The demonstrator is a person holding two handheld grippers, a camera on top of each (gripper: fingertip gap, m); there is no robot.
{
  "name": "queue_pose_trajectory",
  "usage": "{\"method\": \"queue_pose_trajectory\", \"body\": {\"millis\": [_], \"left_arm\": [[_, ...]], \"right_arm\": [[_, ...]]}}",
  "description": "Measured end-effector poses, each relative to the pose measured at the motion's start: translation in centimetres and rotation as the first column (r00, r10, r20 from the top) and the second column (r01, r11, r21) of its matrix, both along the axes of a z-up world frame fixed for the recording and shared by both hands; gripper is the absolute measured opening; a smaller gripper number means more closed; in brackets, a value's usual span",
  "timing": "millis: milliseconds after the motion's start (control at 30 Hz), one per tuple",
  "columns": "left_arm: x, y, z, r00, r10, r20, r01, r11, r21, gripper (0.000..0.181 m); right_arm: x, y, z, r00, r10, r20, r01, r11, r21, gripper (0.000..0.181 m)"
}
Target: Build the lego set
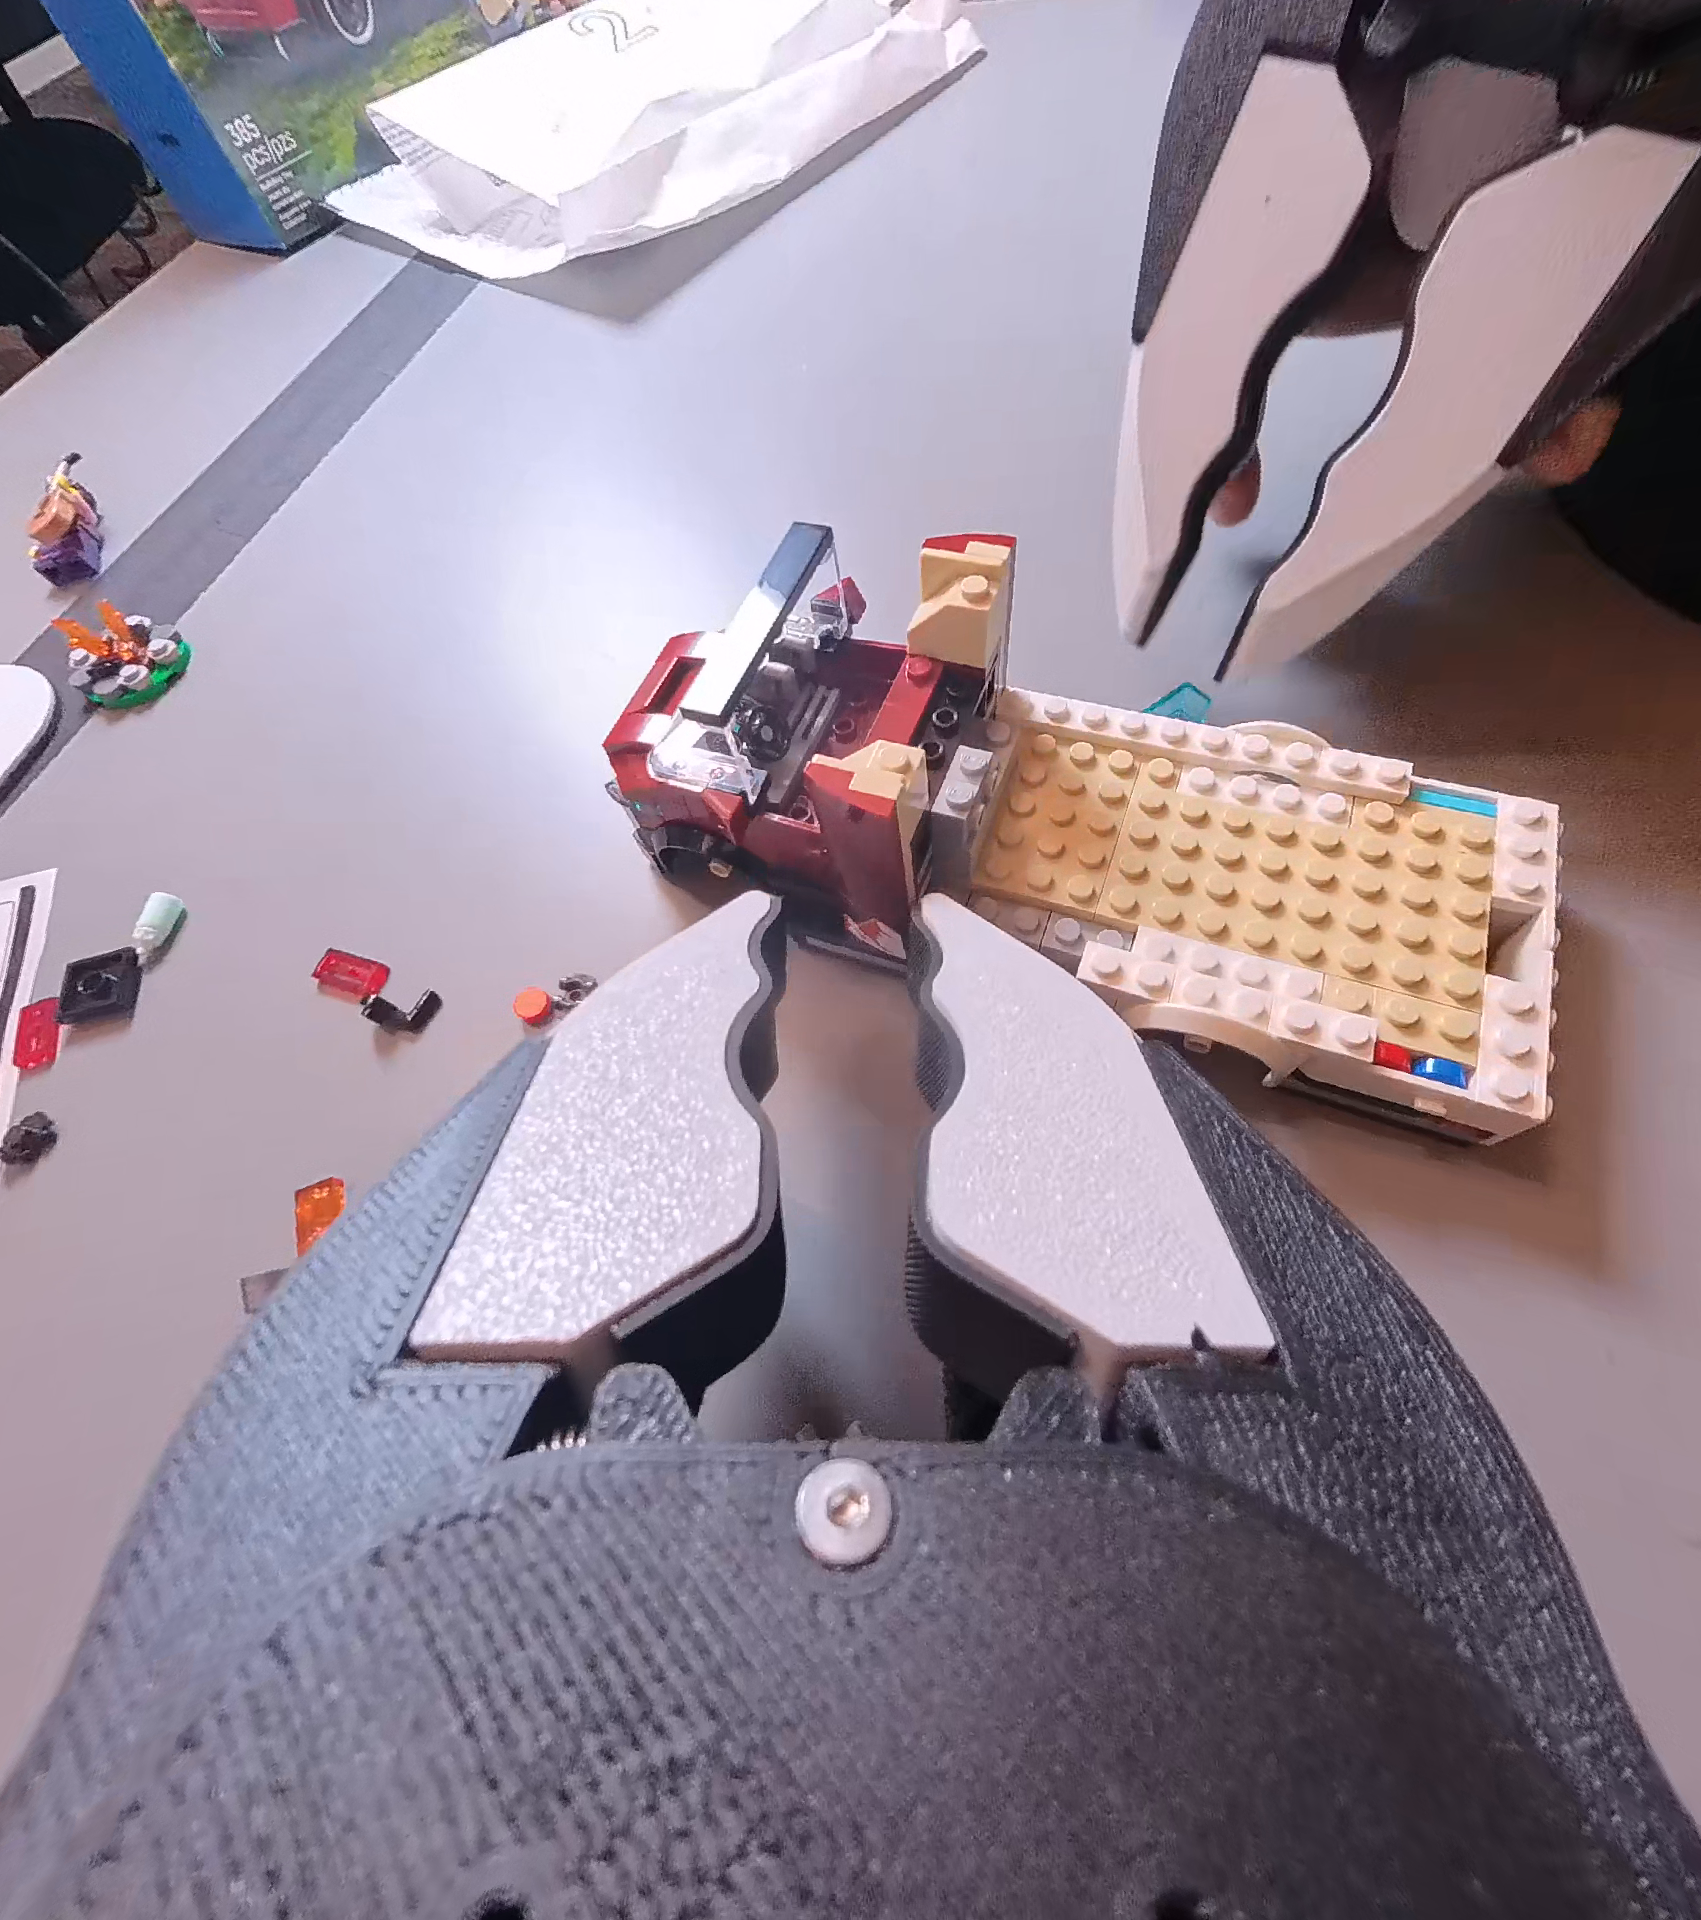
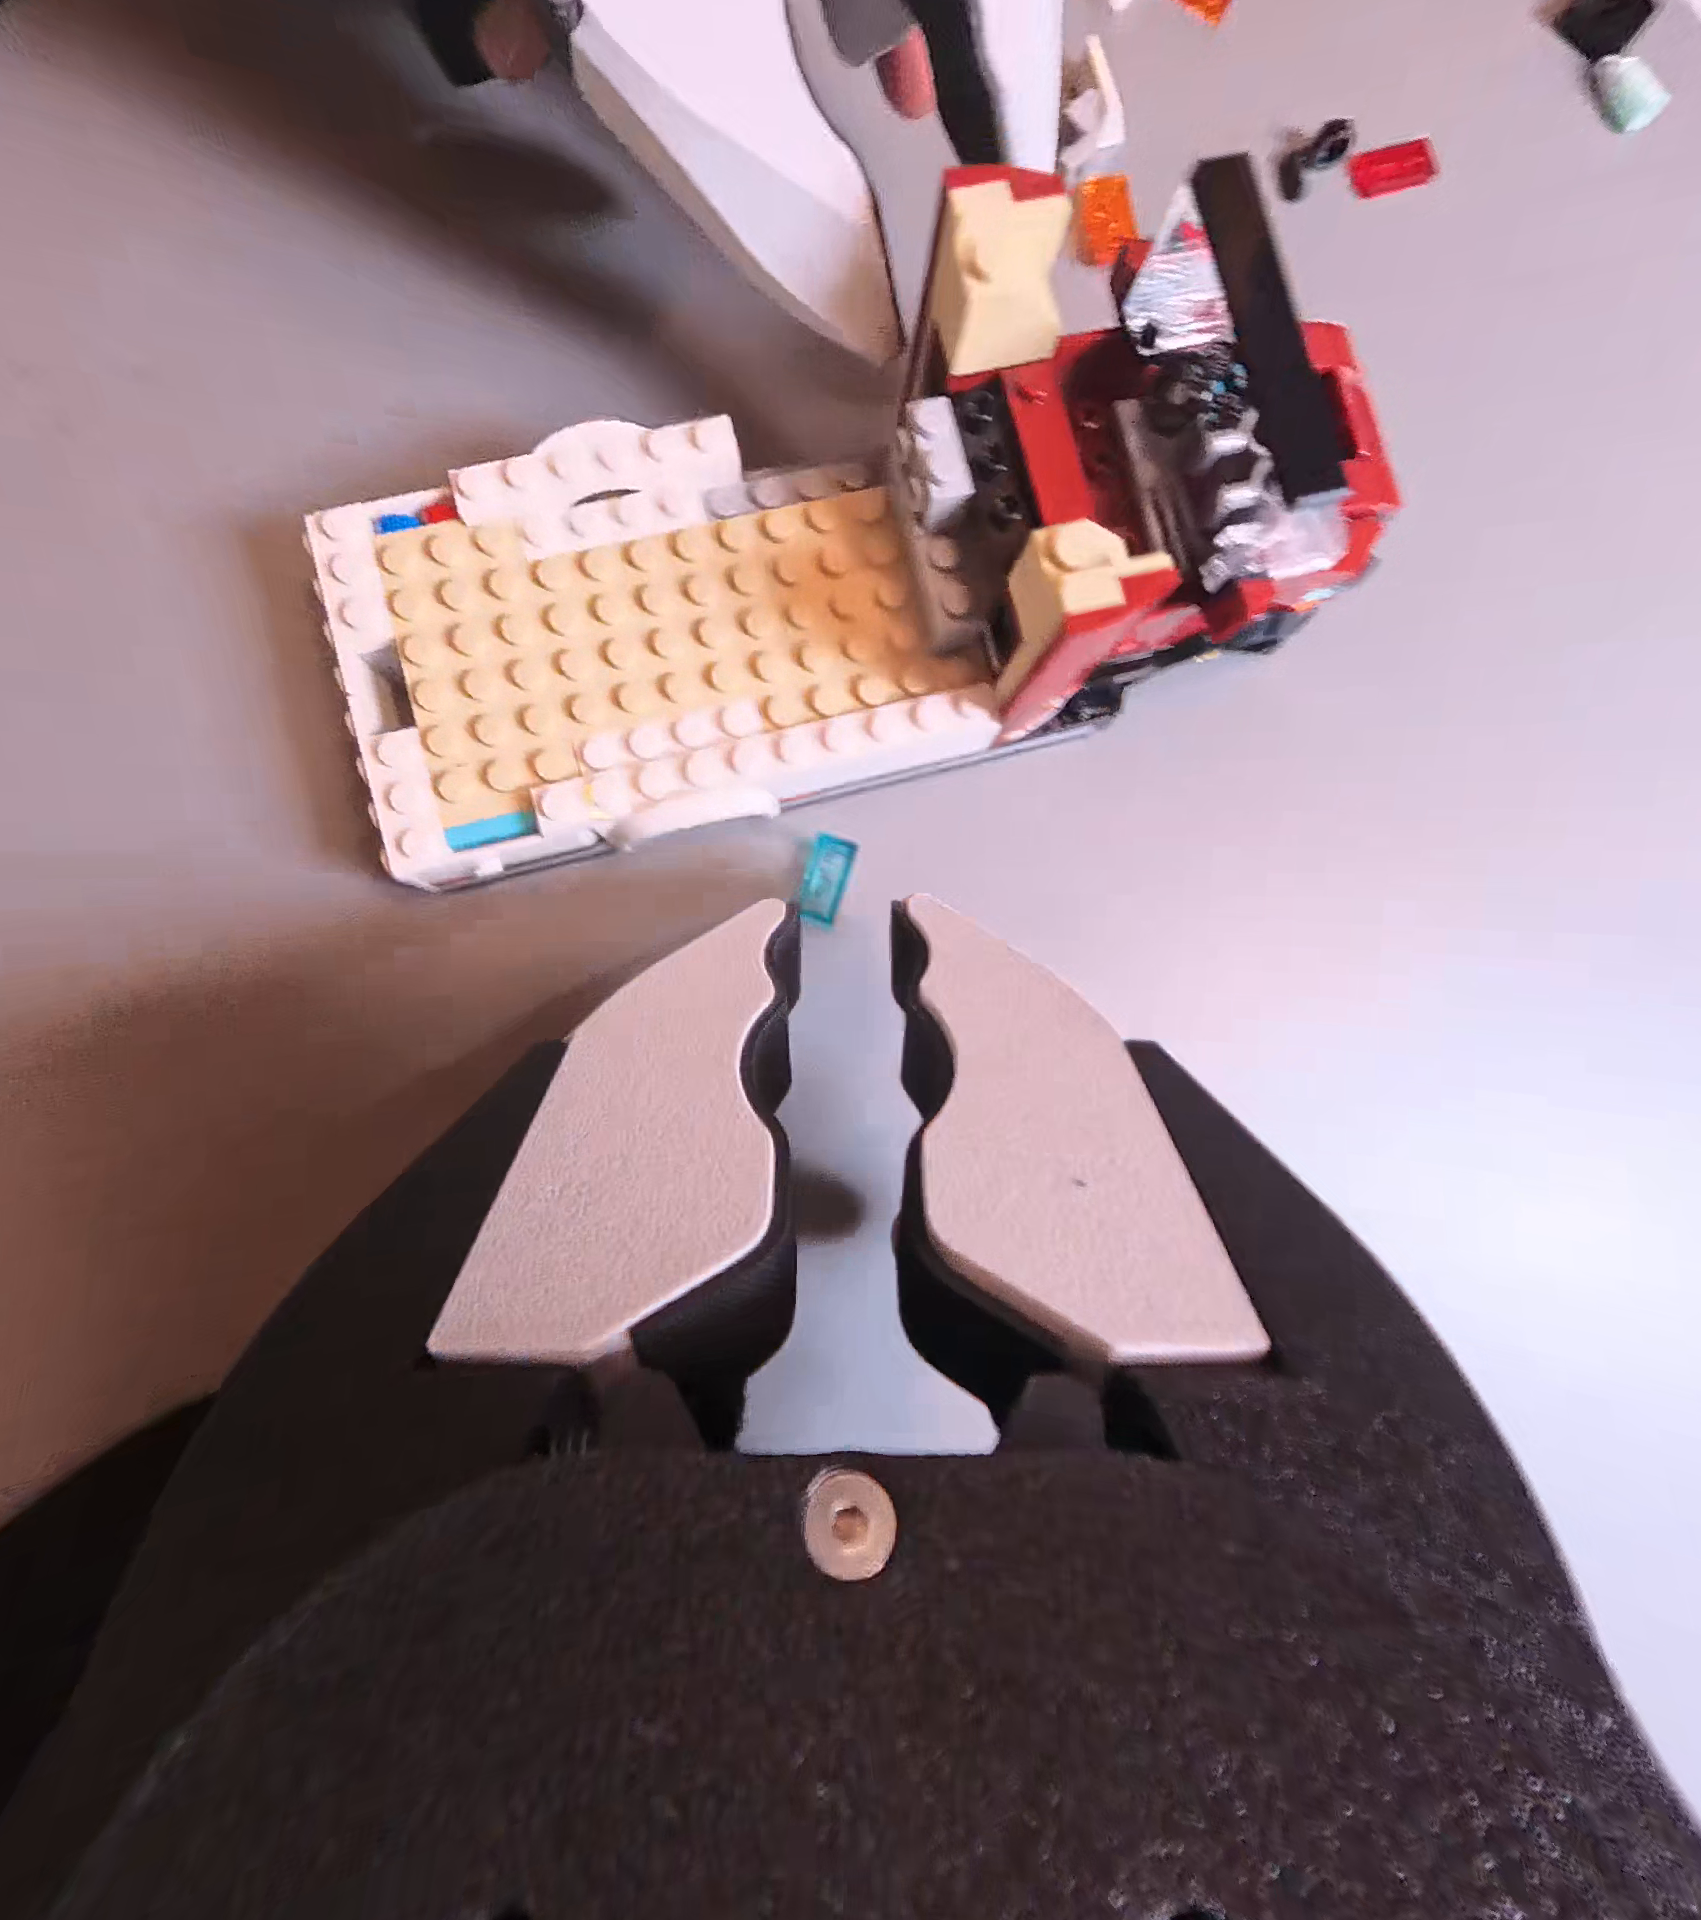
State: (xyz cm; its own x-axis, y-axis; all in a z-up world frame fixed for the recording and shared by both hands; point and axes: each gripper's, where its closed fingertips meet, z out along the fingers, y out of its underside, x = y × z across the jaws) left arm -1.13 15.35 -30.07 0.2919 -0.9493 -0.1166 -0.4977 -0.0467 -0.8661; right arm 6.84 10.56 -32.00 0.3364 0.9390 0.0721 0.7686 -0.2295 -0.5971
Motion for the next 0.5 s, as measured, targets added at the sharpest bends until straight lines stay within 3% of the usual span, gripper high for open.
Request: {"method": "queue_pose_trajectory", "body": {"millis": [167,500], "left_arm": [[-0.07,-0.31,0.10,1.000,-0.003,-0.003,0.003,1.000,0.015,0.022],[0.09,-0.72,-0.27,0.999,-0.026,-0.021,0.027,0.999,0.024,0.022]], "right_arm": [[-0.92,0.12,-0.36,1.000,-0.012,0.000,0.012,0.999,-0.036,0.006],[-0.79,0.10,0.05,0.999,-0.038,0.000,0.038,0.998,-0.055,0.015]]}}
